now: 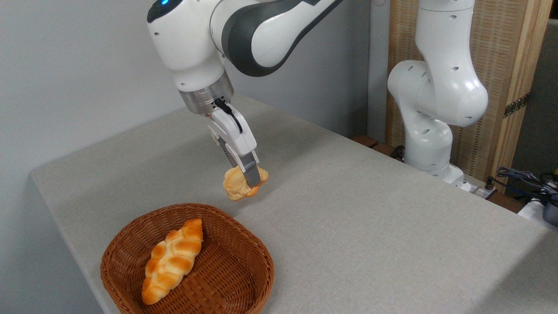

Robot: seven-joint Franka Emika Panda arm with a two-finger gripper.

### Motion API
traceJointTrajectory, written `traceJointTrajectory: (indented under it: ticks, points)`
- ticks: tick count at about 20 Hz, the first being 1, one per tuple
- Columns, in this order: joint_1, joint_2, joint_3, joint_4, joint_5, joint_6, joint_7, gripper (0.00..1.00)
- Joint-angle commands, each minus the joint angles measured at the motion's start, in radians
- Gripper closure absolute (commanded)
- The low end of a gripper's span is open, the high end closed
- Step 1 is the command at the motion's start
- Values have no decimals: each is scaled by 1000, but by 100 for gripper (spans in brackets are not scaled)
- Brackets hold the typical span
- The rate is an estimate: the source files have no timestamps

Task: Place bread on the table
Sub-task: 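Carry the bun out of the basket and lower it onto the table, then open the gripper to release the bun on the table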

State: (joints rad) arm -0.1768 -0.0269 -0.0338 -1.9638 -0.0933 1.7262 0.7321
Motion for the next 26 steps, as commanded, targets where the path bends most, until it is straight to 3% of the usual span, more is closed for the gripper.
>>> traceJointTrajectory:
  ticks: [1,18,26]
  points:
    - [-10,5,8,-4,-10,-5,-14,0]
    - [-10,5,8,3,-5,6,-14,0]
    - [-9,-8,21,111,0,78,-11,0]
